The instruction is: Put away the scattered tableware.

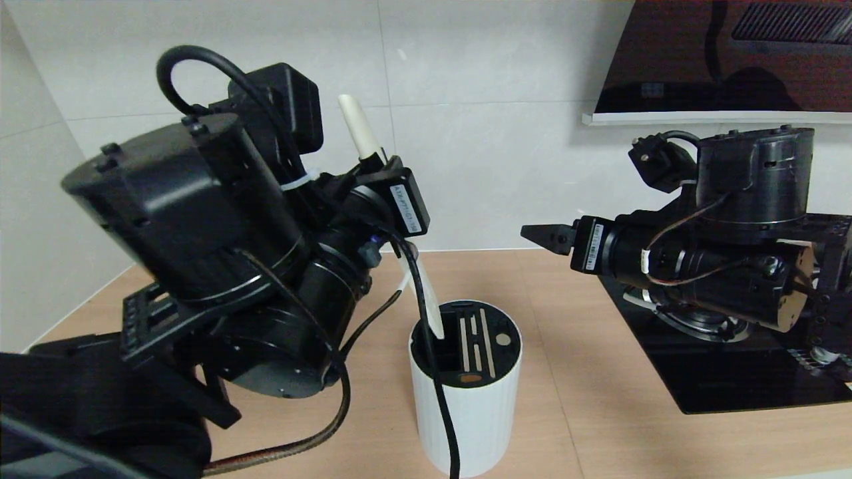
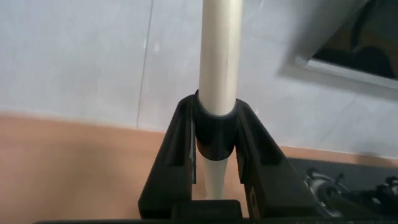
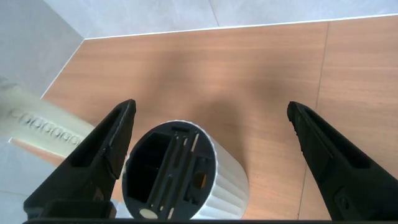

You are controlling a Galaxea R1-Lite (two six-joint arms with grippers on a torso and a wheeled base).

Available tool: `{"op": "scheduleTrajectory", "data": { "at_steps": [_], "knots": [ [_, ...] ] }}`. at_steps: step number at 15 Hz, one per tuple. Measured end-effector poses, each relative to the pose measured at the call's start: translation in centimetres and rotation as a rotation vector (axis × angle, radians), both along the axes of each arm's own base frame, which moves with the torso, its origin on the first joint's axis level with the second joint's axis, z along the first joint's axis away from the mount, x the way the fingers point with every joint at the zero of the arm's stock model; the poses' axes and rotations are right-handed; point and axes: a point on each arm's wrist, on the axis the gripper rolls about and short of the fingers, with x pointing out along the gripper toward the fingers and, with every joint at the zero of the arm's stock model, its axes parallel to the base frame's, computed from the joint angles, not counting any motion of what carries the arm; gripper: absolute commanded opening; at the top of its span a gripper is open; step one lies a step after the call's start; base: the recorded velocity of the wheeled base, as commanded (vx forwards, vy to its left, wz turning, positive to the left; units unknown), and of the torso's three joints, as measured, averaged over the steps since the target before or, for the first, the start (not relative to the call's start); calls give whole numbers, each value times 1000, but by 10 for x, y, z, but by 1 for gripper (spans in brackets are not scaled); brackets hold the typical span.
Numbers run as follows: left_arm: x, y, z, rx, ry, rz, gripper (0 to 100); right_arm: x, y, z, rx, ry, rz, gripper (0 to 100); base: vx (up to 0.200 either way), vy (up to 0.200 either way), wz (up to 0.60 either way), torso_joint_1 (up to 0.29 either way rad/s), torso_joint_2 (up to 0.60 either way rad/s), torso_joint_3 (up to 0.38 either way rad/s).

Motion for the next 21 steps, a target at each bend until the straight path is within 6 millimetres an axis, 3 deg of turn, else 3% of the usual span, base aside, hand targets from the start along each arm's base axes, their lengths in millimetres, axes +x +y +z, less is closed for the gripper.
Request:
{"op": "scheduleTrajectory", "data": {
  "at_steps": [8, 21],
  "knots": [
    [-3, -10, -17, 46, 34, -29, 0, 3, 3, -5, -10, 14, 1, 100, 0, 0, 0, 0, 0, 0],
    [11, -27, -53, 93, 83, -32, 0, 3, 3, -6, -13, 16, 1, 100, 0, 0, 0, 0, 0, 0]
  ]
}}
